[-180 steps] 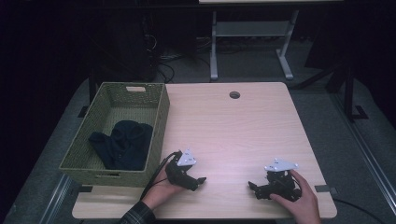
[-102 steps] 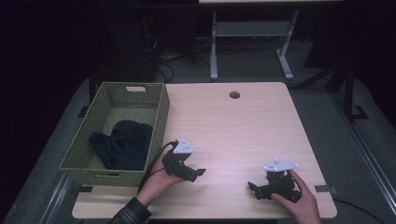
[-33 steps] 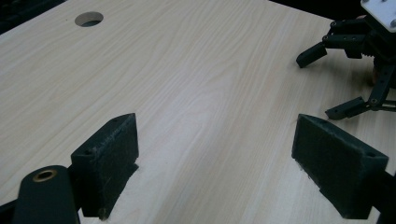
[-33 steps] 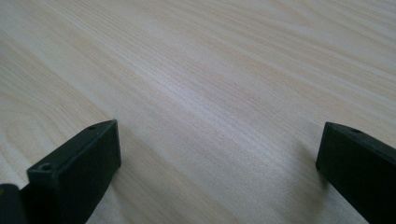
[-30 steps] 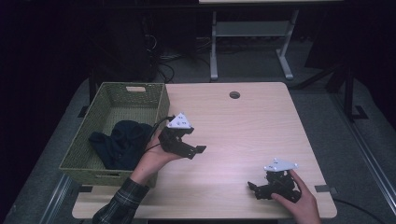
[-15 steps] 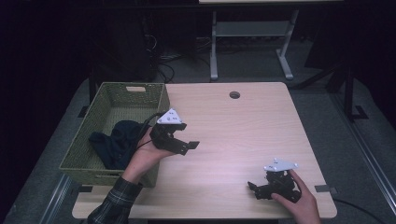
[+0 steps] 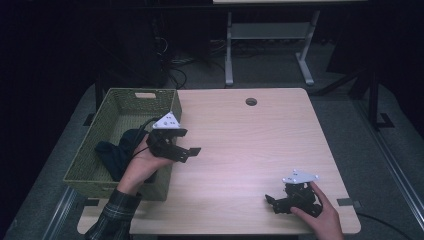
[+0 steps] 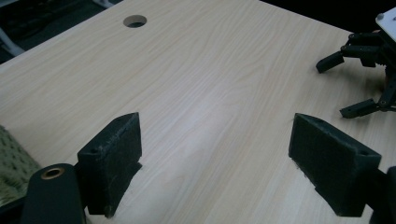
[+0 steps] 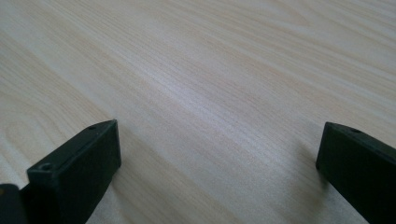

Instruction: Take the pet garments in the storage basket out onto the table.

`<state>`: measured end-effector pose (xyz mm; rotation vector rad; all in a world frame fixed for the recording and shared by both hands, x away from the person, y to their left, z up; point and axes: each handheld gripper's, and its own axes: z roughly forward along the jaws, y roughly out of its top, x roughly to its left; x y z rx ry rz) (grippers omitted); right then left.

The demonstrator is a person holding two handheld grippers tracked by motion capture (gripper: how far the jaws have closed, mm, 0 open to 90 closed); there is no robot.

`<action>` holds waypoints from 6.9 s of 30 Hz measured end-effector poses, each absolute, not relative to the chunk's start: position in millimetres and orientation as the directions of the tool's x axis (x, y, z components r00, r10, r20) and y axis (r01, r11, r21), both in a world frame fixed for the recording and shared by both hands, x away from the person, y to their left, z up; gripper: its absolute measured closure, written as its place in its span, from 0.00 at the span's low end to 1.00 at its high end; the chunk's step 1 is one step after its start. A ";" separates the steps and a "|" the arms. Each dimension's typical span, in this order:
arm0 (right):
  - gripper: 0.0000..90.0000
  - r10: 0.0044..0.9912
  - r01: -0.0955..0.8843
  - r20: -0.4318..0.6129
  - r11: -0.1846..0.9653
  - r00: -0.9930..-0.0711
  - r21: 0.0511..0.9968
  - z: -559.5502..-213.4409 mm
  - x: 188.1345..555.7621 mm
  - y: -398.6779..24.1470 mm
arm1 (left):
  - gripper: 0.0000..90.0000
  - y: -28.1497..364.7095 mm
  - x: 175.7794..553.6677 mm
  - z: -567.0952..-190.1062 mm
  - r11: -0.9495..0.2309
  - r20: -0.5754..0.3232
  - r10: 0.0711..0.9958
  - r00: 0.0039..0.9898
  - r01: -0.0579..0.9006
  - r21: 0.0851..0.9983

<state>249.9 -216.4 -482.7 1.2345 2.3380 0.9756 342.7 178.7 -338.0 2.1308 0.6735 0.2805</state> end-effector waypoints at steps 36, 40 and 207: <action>0.00 0.818 0.598 0.031 0.393 -0.575 0.699 -482.6 249.9 -216.5 | 0.18 263.1 341.2 -320.1 -0.411 -0.034 0.674 0.738 0.413 0.813; 0.00 0.818 0.598 0.032 0.393 -0.575 0.699 -482.7 249.9 -216.5 | 0.18 276.2 339.9 -318.7 -0.404 -0.032 0.692 0.721 0.424 0.810; 0.00 0.820 0.599 0.032 0.390 -0.572 0.699 -482.7 251.2 -215.3 | 0.79 243.8 348.3 -257.6 -0.119 -0.186 0.614 0.767 0.323 0.939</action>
